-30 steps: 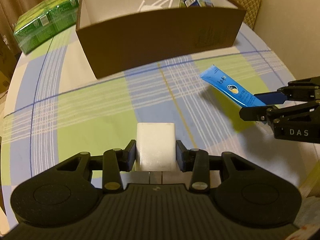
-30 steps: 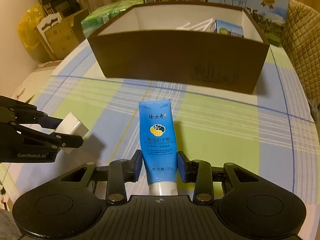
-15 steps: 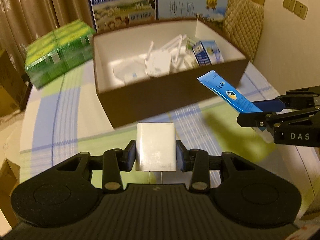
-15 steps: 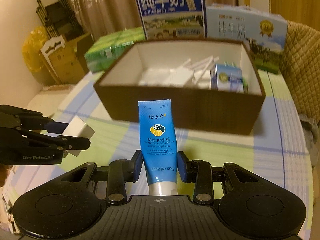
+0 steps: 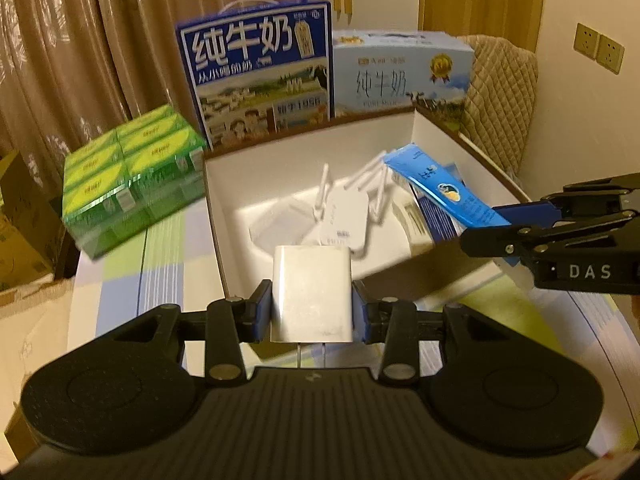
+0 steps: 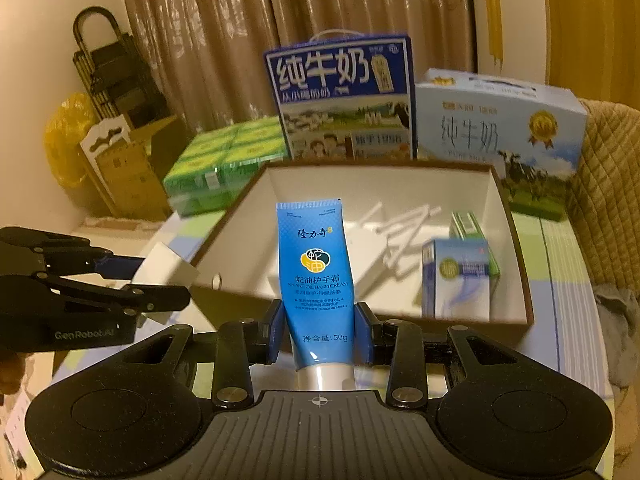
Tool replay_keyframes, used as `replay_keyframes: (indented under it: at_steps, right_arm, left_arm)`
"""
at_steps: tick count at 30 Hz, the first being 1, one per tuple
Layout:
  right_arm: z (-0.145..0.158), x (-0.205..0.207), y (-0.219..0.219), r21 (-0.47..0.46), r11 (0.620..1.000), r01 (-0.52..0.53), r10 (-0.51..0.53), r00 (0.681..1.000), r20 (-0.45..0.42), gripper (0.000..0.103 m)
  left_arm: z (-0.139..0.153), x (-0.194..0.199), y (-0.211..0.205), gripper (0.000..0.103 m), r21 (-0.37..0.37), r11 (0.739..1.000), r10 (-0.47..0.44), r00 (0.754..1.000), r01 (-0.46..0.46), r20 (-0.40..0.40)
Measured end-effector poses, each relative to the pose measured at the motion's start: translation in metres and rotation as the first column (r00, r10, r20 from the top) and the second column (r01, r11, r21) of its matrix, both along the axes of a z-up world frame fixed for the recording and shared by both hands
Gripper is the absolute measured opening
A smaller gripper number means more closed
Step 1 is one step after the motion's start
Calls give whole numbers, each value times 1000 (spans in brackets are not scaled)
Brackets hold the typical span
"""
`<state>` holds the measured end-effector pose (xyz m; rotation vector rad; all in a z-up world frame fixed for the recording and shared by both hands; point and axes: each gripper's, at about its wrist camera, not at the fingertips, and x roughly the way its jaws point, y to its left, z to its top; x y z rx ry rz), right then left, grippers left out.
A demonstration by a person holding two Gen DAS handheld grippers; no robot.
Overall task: Organize rigid objects
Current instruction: 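Carry the charger plug and blue tube up over the brown box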
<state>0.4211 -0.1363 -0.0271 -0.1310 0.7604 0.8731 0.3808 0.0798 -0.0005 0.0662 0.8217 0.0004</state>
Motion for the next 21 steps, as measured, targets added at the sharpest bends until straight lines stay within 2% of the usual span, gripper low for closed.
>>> replay_keyframes:
  at_steps: [11,21]
  right_arm:
    - [4,42,40,0,1000,-4,4,1000,9,34]
    - [-20,87,71,-24,1000,9,-11,997,-72,34]
  left_arm:
    - [0,60,10,36,14,1000,-20,1000,20,-1]
    - [-26,115,26,36,6,1000,-25,997,26,-69]
